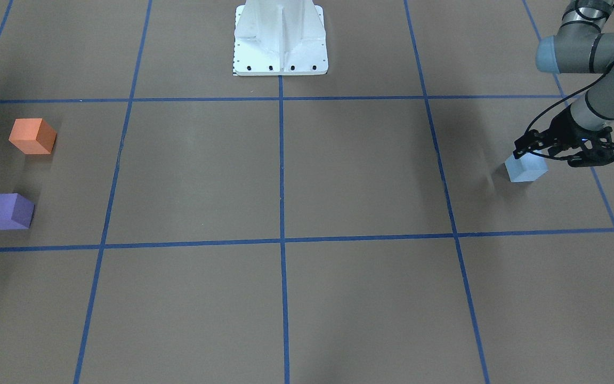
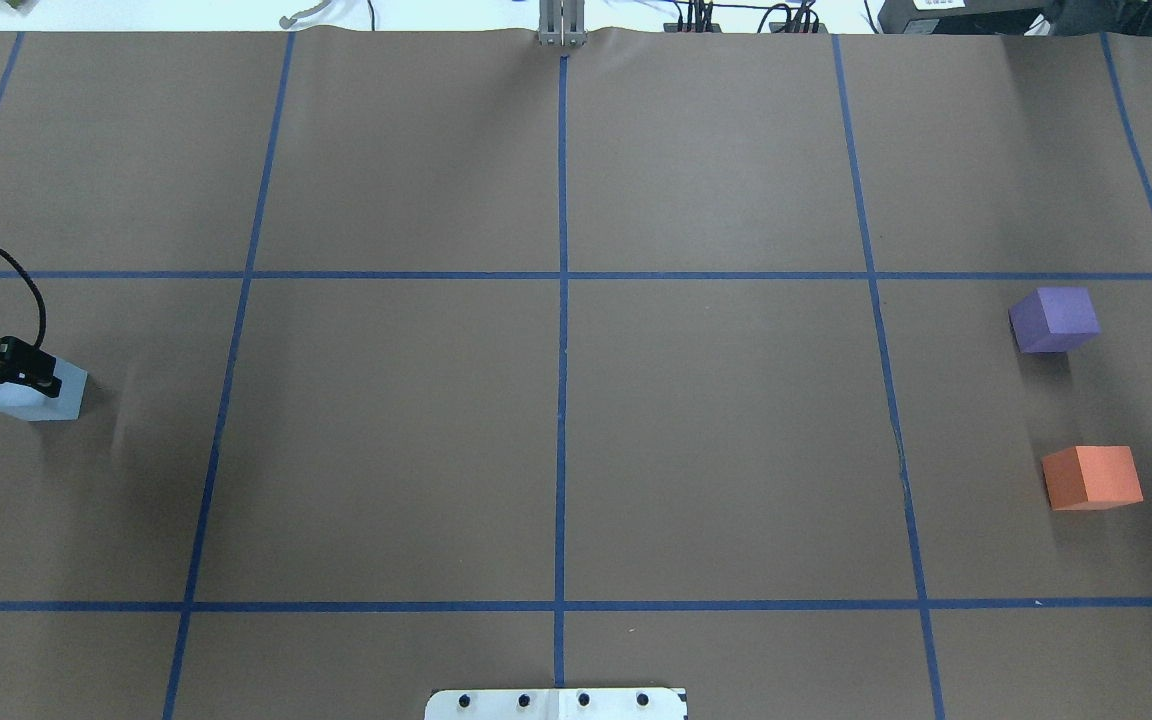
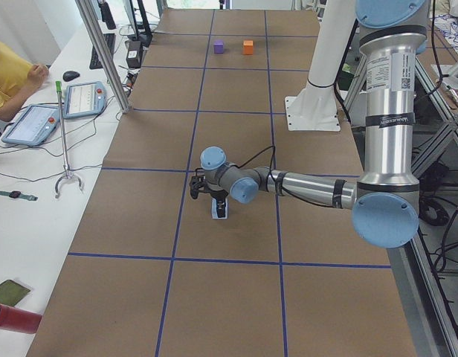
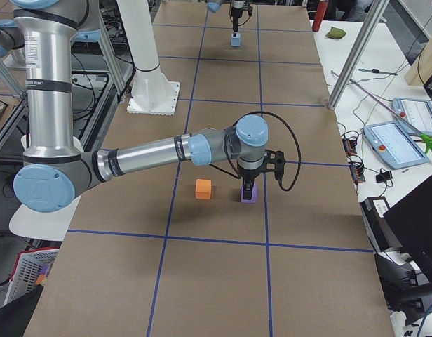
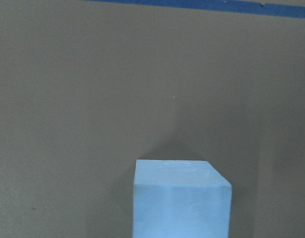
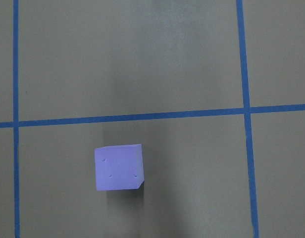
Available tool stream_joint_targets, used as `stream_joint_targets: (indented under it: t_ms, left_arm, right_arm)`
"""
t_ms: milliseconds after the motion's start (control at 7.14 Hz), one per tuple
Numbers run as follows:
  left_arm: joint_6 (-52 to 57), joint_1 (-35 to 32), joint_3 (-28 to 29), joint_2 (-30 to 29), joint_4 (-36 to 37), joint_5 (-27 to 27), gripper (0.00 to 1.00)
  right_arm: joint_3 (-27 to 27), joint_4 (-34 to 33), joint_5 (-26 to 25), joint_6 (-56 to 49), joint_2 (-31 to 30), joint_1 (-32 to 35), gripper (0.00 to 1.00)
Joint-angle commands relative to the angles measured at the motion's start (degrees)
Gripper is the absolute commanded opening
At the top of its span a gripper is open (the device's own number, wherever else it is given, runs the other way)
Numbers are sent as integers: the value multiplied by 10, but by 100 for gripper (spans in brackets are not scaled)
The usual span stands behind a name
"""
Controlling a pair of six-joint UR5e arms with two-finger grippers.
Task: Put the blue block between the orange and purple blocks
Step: 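Close the left gripper on the light blue cube and lift it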
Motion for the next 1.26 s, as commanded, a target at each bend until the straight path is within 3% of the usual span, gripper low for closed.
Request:
stream_joint_targets:
  t_ms: [0,280,420,700,980,1120]
  left_arm:
    - [4,10,43,-33,-1,5,100]
    - [8,18,51,-33,-1,34,96]
    - [7,26,50,-33,-1,35,78]
    - [7,39,49,-32,1,35,0]
    - [-3,38,-1,-65,40,22,0]
    - [-6,39,-31,-133,134,22,0]
  right_arm:
    - [0,0,0,0,0,-1,100]
    - [0,1,1,0,0,-3,100]
    - [0,2,1,1,0,-5,100]
    - [0,2,1,0,0,-8,100]
    - [6,2,0,-3,0,-11,100]
    - [7,2,0,-6,-1,-12,100]
